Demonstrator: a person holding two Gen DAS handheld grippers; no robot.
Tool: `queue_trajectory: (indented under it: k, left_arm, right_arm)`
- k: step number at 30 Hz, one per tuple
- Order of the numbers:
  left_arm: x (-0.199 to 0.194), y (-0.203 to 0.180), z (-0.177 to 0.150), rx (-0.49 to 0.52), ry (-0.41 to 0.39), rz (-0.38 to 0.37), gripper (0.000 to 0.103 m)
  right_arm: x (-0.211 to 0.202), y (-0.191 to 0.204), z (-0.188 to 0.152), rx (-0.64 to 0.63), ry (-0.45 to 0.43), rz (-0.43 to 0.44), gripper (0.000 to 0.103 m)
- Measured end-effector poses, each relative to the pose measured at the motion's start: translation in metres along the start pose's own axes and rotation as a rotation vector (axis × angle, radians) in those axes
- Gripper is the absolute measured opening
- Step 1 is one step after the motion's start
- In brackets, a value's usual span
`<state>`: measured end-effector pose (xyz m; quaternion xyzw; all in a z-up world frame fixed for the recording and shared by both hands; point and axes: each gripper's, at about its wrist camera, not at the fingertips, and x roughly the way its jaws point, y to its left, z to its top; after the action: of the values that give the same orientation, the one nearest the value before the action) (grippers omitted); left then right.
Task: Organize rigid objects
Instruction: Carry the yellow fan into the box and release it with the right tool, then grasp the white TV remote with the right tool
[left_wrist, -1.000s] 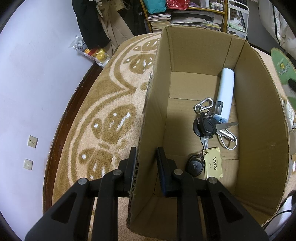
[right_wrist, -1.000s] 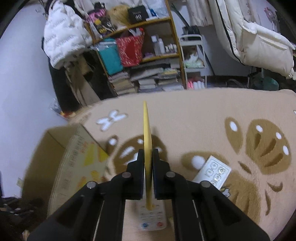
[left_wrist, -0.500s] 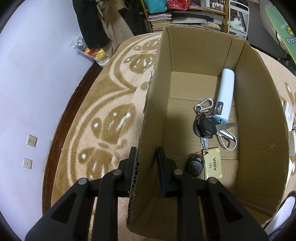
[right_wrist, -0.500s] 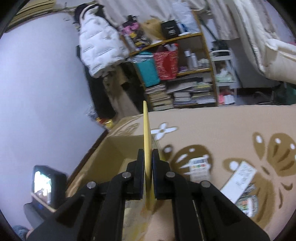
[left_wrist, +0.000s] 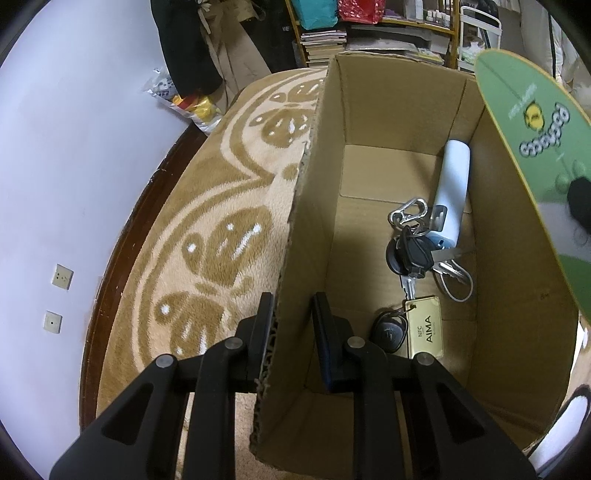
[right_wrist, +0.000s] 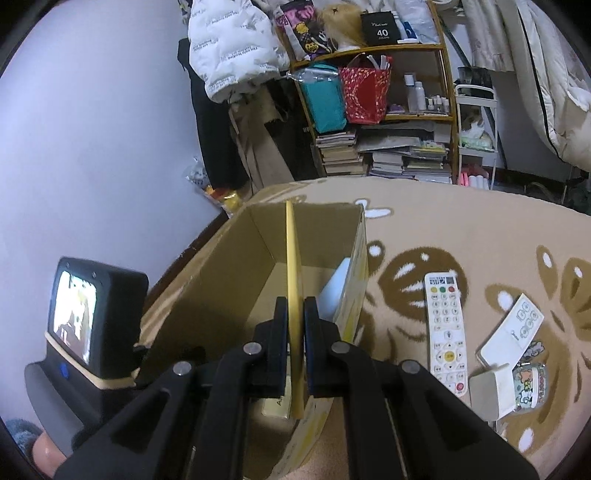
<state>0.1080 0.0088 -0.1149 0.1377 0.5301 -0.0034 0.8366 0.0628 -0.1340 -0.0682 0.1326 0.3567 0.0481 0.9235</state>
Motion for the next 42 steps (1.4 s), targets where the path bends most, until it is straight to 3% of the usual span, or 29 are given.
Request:
queue_trajectory:
  k: [14, 24, 29, 32, 36, 38, 42]
  left_arm:
    - [-0.002, 0.0, 0.001, 0.0, -0.005, -0.003, 0.021]
    - [-0.001, 0.002, 0.0, 0.0, -0.001, -0.001, 0.021]
    - [0.0, 0.002, -0.001, 0.005, -0.002, 0.002, 0.021]
    - [0.001, 0.002, 0.0, 0.003, 0.002, 0.0, 0.021]
    - [0.001, 0.003, 0.0, 0.001, 0.004, -0.001, 0.021]
    - [0.001, 0.003, 0.0, 0.002, 0.005, -0.001, 0.021]
    - [0.001, 0.001, 0.0, 0.012, 0.003, 0.007, 0.021]
  right_arm:
    - [0.012, 0.0, -0.012, -0.008, 0.072, 0.028, 0.009]
    - [-0.011, -0.013, 0.006, 0.018, -0.009, 0.003, 0.01]
    - [-0.016, -0.031, 0.016, 0.031, -0.042, -0.058, 0.015]
    - [-0.018, -0.05, 0.02, 0.067, -0.054, -0.099, 0.027]
    - [-0.019, -0.074, 0.022, 0.073, -0.089, -0.178, 0.054]
    - [-0.016, -0.085, 0.022, 0.073, -0.084, -0.206, 0.061]
    - [-0.004, -0.105, 0.02, 0.088, -0.058, -0.224, 0.087]
